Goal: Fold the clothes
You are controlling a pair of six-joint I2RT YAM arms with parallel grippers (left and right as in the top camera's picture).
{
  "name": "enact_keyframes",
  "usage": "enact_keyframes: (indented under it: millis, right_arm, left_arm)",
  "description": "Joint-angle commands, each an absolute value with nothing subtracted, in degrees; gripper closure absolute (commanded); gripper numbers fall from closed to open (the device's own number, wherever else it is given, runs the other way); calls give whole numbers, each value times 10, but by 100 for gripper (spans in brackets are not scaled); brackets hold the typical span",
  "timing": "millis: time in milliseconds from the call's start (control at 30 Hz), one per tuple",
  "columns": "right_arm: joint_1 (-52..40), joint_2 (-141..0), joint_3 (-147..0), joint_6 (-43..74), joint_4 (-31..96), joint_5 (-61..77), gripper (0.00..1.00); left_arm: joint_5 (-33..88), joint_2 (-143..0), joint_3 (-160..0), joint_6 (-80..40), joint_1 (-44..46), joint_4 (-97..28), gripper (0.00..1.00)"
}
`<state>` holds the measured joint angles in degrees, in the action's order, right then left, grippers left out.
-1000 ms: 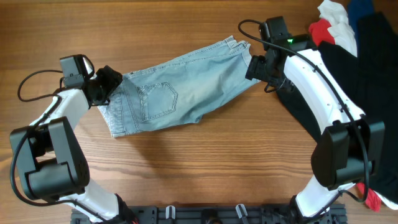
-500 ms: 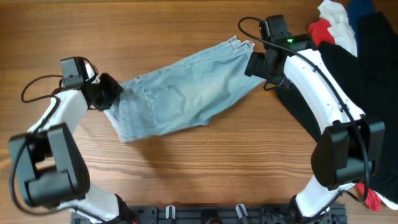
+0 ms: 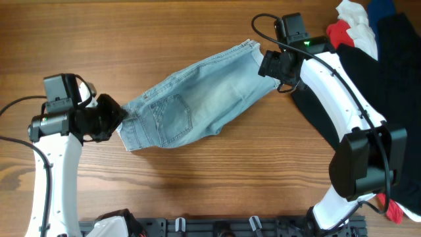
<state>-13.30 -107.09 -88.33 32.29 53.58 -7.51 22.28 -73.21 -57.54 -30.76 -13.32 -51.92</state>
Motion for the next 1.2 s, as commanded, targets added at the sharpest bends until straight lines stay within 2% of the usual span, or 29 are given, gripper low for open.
enact_keyframes:
  millis: [0,233,567,600,667,700,833,933,1000,1133,1167]
  right_arm:
    - [-134,-1084,-888,322,534,-67,11]
    - [-134,-1084,-888,314,543,-63,10]
    - [-134,-1084,-888,314,549,-63,10]
    - [-134,-1084,-888,315,549,-63,11]
    - [-134,-1084,-888,314,549,-63,10]
    - [-134,-1084,-888,315,549,-63,10]
    - [-134,-1084,-888,314,549,-63,11]
    - [-134,-1084,-888,314,549,-63,11]
    - [-134,-1084,-888,314,550,-63,10]
    - [-134,-1084,-888,314,557,-63,10]
    - [-134,-1084,-888,314,560,-63,11]
  left_arm:
    - [162,-751,-547,-305,-132,-503,96]
    - [90,-799,-501,-305,-132,-427,96]
    - [49,-816,-501,-306,-132,-297,96]
    - [38,-816,-501,-305,-132,-291,83]
    - [23,-818,-501,-305,-133,-289,24]
    - [22,-821,-501,-305,-133,-295,11]
    - [25,-822,-501,-306,-133,-346,2]
    - [47,-820,-501,-305,-133,-367,0]
    - [91,-820,-501,-306,-133,-369,7]
    - [164,-821,-501,-310,-129,-369,34]
    - [168,-822,-501,-312,-127,-368,46]
